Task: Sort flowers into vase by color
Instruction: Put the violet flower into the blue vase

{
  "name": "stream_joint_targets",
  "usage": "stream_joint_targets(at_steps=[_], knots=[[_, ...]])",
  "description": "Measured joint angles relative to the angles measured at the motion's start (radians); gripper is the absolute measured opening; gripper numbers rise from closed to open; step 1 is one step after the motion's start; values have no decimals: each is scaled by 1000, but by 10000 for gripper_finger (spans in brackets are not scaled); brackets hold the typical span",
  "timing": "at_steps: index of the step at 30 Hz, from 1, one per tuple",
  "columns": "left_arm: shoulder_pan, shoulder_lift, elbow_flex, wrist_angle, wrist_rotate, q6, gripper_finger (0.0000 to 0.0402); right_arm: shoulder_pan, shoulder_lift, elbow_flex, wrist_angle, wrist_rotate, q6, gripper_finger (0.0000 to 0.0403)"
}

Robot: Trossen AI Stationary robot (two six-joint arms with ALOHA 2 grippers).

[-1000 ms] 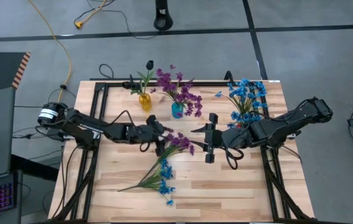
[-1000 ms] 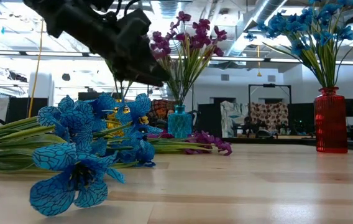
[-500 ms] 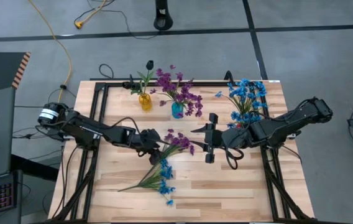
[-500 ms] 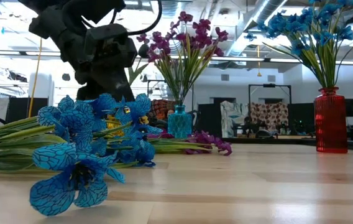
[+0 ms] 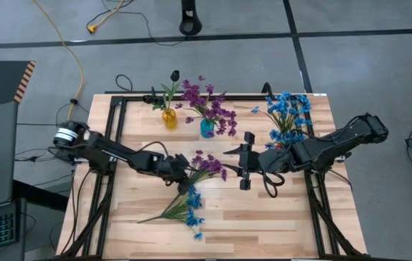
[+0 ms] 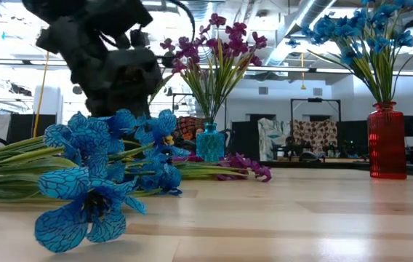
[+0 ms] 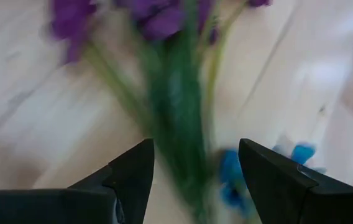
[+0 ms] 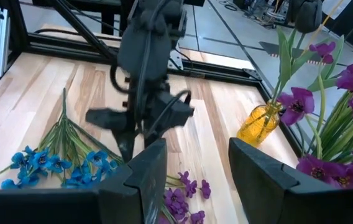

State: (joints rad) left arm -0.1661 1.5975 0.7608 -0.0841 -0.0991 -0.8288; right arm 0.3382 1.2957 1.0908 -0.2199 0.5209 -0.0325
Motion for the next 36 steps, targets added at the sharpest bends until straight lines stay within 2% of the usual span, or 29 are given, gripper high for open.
stream_joint_targets(at_steps=[9,11,19,23,28,36], knots=[[0,128,112,-19,40,46,222,3,0,0,-18,-4,14,198],[0,152,131,-81,39,46,222,4,0,0,-20,-6,14,198],[-2,203,195,-152,20,47,222,4,0,0,-29,-22,17,198],[-4,209,227,-232,-23,47,217,4,0,0,-31,-23,17,198],[-1,211,248,-298,-91,47,178,4,0,0,-31,-23,17,198],[15,211,249,-330,-99,47,88,4,0,0,-31,-23,16,198]])
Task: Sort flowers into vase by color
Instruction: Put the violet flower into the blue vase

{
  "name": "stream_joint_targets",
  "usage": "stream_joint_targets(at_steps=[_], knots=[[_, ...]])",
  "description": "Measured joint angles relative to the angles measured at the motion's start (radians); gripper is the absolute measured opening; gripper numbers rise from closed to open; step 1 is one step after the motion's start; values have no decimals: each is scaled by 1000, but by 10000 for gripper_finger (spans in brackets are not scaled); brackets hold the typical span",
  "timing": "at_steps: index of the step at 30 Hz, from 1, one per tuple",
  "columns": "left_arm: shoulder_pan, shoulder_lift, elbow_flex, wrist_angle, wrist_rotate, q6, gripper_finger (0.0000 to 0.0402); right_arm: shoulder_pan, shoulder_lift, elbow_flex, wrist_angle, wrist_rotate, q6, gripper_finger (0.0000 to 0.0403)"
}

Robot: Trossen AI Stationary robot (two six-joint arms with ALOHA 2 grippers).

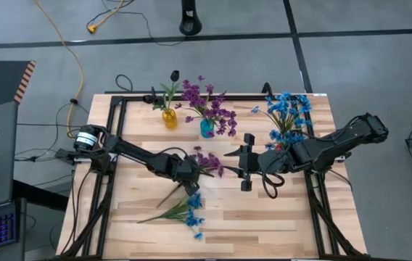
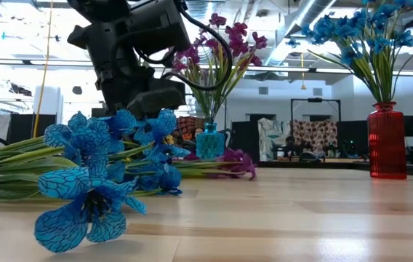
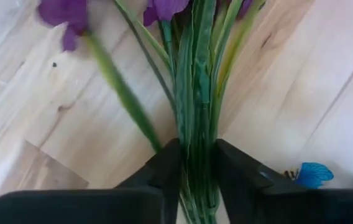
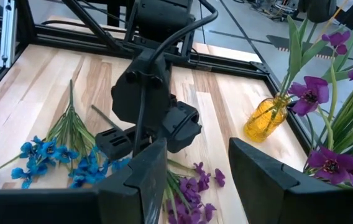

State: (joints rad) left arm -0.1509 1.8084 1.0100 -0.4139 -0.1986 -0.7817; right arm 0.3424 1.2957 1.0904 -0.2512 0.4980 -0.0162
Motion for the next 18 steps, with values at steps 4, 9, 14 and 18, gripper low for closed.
stream_joint_targets(at_steps=[4,9,14,18], knots=[[6,0,0,2,1,28,48,3,0,0,-2,-1,23,198],[9,-1,0,6,-2,29,10,14,0,0,-3,-2,34,198],[9,-1,0,5,-1,30,8,24,0,0,-3,-2,35,198],[9,-17,0,-2,2,60,9,25,0,0,-3,-2,35,198]])
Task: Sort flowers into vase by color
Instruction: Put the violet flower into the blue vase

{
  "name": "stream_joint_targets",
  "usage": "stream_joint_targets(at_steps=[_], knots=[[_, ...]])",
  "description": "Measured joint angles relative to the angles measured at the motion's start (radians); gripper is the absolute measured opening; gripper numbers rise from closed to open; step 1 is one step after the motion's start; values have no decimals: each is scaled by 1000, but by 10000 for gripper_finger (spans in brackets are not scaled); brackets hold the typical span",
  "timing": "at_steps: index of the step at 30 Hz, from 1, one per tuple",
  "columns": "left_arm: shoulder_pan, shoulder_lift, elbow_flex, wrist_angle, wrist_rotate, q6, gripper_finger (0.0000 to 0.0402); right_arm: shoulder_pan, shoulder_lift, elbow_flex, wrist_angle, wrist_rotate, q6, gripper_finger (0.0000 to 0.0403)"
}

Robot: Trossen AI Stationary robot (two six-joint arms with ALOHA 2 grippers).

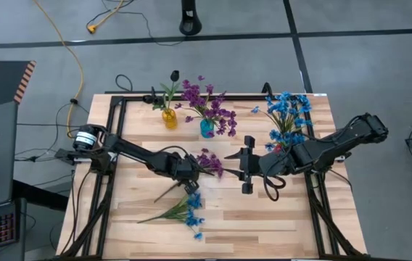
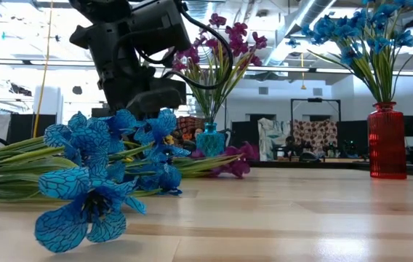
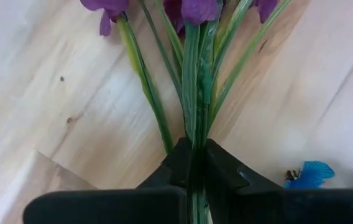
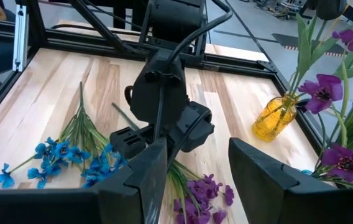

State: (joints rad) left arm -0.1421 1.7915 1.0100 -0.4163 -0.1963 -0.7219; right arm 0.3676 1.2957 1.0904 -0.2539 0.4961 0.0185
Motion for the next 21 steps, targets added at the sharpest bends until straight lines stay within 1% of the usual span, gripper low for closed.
stream_joint_targets(at_steps=[4,11,14,17,19,21], knots=[[0,-56,0,-6,-12,31,9,0,0,0,0,0,0,198],[-3,-210,0,-64,-100,69,9,-1,-7,0,0,1,0,198],[-13,-287,-11,-62,-182,70,9,-1,-19,0,0,1,0,198],[-39,-372,-65,2,-294,54,9,-1,-29,0,1,2,0,198],[-62,-422,-121,74,-364,27,9,-1,-33,1,2,3,-1,198],[-85,-462,-193,193,-422,18,9,-1,-34,1,0,3,-3,198]])
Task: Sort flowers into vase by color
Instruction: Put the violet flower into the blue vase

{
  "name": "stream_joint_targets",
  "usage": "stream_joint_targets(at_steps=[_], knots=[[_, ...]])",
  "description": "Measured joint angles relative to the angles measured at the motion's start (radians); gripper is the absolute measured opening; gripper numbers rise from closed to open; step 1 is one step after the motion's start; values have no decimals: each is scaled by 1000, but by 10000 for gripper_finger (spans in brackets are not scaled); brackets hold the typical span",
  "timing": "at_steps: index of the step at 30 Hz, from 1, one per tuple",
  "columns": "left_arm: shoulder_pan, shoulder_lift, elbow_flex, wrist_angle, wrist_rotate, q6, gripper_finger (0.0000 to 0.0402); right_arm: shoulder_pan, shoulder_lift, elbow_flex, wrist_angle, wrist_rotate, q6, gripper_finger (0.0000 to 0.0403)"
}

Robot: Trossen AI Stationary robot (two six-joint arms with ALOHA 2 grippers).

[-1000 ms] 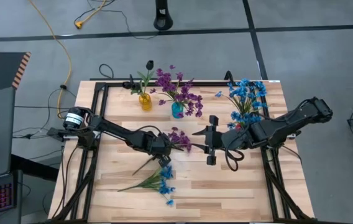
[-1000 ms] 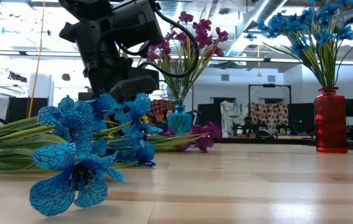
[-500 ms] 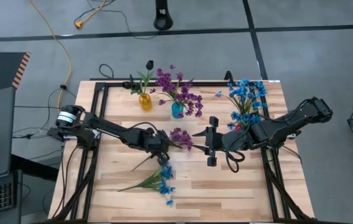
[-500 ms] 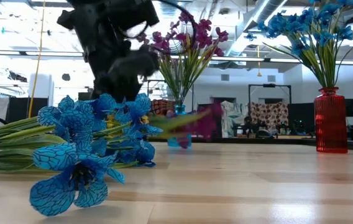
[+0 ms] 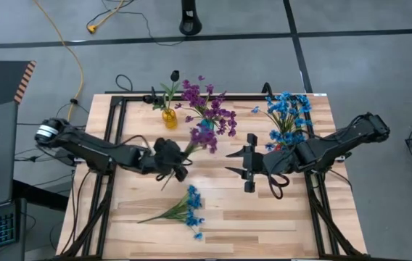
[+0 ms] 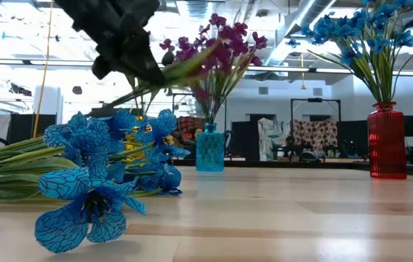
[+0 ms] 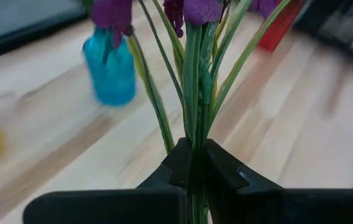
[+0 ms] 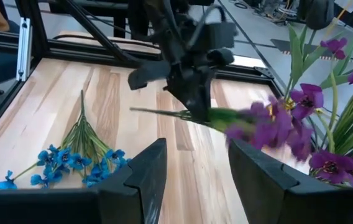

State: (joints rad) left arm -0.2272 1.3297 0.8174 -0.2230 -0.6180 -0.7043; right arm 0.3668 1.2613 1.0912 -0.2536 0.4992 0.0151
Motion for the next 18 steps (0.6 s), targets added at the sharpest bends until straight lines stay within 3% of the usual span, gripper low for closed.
stream_joint_targets(at_steps=[4,10,14,18], knots=[[-25,-35,-161,419,-66,49,9,-6,-2,0,2,1,-17,198],[-7,-20,-342,1138,-80,384,9,-10,-1,0,5,3,-23,198],[25,-20,-376,1364,-81,598,9,-10,-1,0,6,3,-24,198],[78,-19,-374,1446,-8,747,9,-10,-1,0,7,3,-63,198]])
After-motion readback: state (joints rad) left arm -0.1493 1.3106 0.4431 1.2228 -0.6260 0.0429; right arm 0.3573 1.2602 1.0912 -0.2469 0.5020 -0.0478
